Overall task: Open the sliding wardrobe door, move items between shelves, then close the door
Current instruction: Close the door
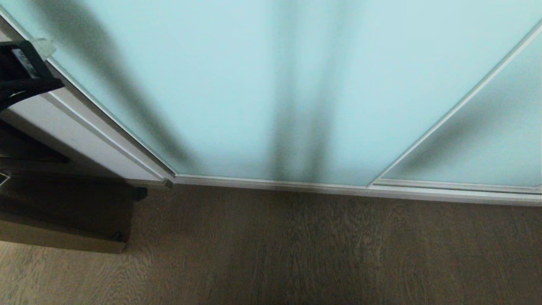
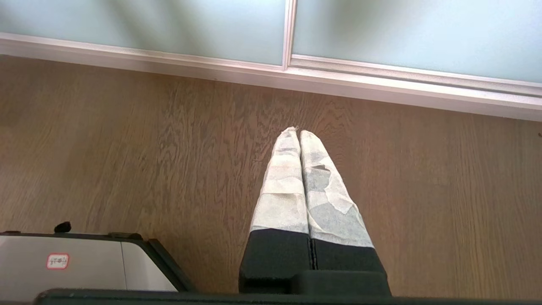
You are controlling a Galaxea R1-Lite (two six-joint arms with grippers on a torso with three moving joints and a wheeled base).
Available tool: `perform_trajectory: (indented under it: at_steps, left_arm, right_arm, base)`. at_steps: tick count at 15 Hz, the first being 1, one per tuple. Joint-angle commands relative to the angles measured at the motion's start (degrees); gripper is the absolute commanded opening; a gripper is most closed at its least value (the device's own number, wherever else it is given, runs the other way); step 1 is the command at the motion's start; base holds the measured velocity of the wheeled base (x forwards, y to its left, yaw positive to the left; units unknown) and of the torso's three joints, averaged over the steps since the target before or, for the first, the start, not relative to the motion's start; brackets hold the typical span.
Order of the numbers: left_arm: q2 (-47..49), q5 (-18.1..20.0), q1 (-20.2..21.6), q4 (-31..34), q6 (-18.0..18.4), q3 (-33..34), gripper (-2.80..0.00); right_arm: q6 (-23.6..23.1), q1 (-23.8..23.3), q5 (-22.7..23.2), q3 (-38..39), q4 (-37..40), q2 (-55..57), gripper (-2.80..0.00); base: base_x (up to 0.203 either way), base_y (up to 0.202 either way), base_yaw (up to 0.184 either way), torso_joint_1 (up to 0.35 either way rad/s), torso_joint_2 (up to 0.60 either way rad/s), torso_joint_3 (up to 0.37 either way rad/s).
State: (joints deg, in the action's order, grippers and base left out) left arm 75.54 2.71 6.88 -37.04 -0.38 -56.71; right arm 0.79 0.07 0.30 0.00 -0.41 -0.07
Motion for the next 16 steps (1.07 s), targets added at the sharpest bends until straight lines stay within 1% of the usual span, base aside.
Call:
perform_trajectory:
  at_steps: [1,3,5,8,9,11,13,14,16]
  left_arm:
    - [-8.41,-0.31,-0.77,1.52,-0.08,5.03,-2.8]
    - [-13.24,-0.98,-0.79,2.04,0.0,10.48,-2.8]
    - [-19.38,-1.92,-0.77,2.95,0.28,17.34,-2.8]
    - [-31.19,-2.38,-0.74,7.3,0.48,26.75,-2.8]
    - [-36.15,-2.4,-0.74,10.47,0.58,29.19,-2.8]
    - [-46.21,-2.25,-0.77,19.37,0.7,32.2,-2.8]
    - [-55.85,-2.05,-0.8,31.4,0.82,33.28,-2.8]
    - [-58.46,-2.1,-0.8,35.69,0.85,33.71,-2.8]
    - [-59.21,-1.84,-0.81,37.88,0.78,36.75,-2.8]
  right_arm:
    - [0.0,0.01,0.05,0.0,-0.02,-0.01,-2.8]
    - [0.0,0.01,0.05,0.0,-0.02,-0.01,-2.8]
    - [0.0,0.01,0.05,0.0,-0.02,-0.01,-2.8]
    - [0.0,0.01,0.05,0.0,-0.02,-0.01,-2.8]
    - [0.0,0.01,0.05,0.0,-0.02,-0.01,-2.8]
    - [0.0,0.01,0.05,0.0,-0.02,-0.01,-2.8]
    - [0.0,0.01,0.05,0.0,-0.02,-0.01,-2.8]
    - [0.0,0.01,0.05,0.0,-0.02,-0.01,-2.8]
    - [0.0,0.01,0.05,0.0,-0.02,-0.01,-2.8]
  base:
    - [0.0,0.0,0.0,0.0,0.0,0.0]
    - [0.0,0.0,0.0,0.0,0.0,0.0]
    - [0.0,0.0,0.0,0.0,0.0,0.0]
    - [0.0,0.0,0.0,0.0,0.0,0.0]
    - [0.0,0.0,0.0,0.0,0.0,0.0]
    - [0.0,0.0,0.0,0.0,0.0,0.0]
    - [0.0,0.0,0.0,0.0,0.0,0.0]
    - [0.0,0.0,0.0,0.0,0.0,0.0]
    - [0.0,0.0,0.0,0.0,0.0,0.0]
